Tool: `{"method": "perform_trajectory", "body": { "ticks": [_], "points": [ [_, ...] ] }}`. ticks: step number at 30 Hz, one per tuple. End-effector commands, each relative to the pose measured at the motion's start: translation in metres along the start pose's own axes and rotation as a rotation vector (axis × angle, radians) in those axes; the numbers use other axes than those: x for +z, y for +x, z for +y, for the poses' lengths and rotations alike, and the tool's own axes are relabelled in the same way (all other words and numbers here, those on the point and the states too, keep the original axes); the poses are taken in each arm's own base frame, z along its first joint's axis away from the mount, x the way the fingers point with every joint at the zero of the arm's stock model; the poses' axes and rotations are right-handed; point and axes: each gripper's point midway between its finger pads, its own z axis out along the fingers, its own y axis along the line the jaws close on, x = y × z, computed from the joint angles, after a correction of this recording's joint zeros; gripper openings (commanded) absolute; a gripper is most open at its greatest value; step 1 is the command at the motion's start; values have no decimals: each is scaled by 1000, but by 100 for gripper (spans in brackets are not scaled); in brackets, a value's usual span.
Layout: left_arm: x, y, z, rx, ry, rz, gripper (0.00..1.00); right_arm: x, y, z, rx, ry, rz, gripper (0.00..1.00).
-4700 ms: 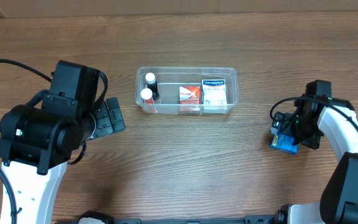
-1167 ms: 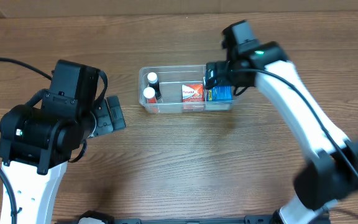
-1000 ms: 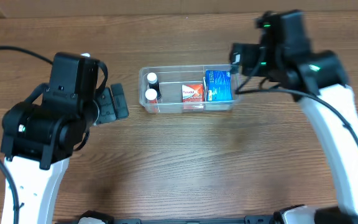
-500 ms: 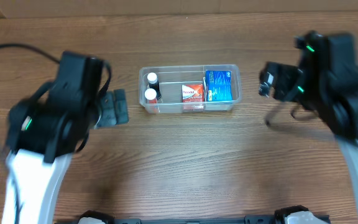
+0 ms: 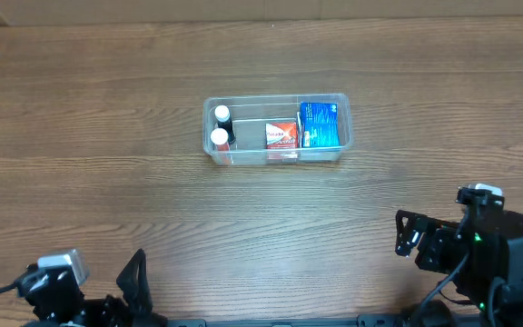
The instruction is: Pack container
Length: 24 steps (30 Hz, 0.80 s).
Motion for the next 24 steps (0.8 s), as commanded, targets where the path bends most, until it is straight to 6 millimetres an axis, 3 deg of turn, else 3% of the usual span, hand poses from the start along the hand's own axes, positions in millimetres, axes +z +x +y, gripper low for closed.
{"method": "perform_trajectory", "body": {
  "ticks": [1,7,16,20,24],
  "points": [
    [1,7,5,-8,-23,21,100,3,1,2,9,-10,6,100],
    [0,27,14,11,-59,101,100,3,1,2,9,-9,6,100],
    [0,27,14,11,-59,101,100,3,-4,1,0,0,-20,100],
    [0,27,14,11,-59,101,100,8,-31,15,-13,-89,-201,100],
    [0,27,14,11,-59,101,100,18,-38,33,-130,-246,-421,100]
  ]
}}
